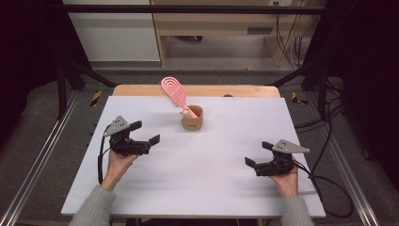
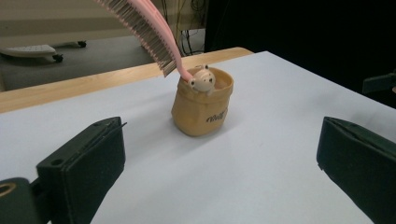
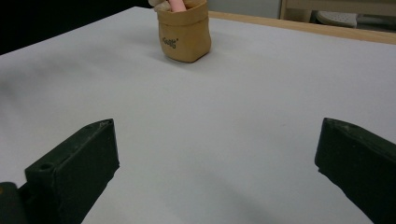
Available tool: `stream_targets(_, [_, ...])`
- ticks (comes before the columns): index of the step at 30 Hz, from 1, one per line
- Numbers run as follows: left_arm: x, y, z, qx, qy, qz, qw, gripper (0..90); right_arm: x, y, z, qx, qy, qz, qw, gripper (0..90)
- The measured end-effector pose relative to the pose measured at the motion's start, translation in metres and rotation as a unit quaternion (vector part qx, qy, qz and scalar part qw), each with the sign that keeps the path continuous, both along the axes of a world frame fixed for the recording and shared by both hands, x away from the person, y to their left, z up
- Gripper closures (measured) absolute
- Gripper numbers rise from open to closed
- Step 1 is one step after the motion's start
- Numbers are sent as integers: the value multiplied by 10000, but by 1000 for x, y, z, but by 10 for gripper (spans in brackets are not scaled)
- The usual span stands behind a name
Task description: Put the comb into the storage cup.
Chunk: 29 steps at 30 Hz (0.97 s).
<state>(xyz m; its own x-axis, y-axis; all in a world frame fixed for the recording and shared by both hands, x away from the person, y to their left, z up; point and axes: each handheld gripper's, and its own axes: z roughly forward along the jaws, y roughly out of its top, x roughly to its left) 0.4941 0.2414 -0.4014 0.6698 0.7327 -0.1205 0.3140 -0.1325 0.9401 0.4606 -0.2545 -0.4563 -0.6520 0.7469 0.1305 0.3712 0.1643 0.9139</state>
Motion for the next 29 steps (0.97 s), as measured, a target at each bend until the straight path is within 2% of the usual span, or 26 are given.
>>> stream_targets(5, [-8, 8, -10, 63, 61, 37, 10000, 12, 0, 0, 0, 0, 3, -2, 10000, 0])
stream_targets(9, [-12, 15, -18, 176, 166, 91, 9997, 12, 0, 0, 0, -5, 12, 9, 10000, 0])
stream_targets(12, [-15, 19, -24, 263, 165, 151, 9994, 13, 0, 0, 0, 15, -10, -1, 10000, 0])
stream_targets(14, [-17, 21, -26, 235, 221, 139, 9994, 14, 0, 0, 0, 13, -3, -3, 10000, 0])
stream_targets(19, [-23, 25, -33, 339, 203, 154, 9991, 14, -1, 0, 0, 9, -14, 1, 10000, 0])
stream_targets(22, [-25, 28, -36, 247, 250, 167, 9992, 14, -1, 0, 0, 2, -12, 11, 10000, 0])
stream_targets(29, [-27, 35, -42, 325, 329, 200, 9987, 14, -1, 0, -1, -3, -1, 16, 10000, 0])
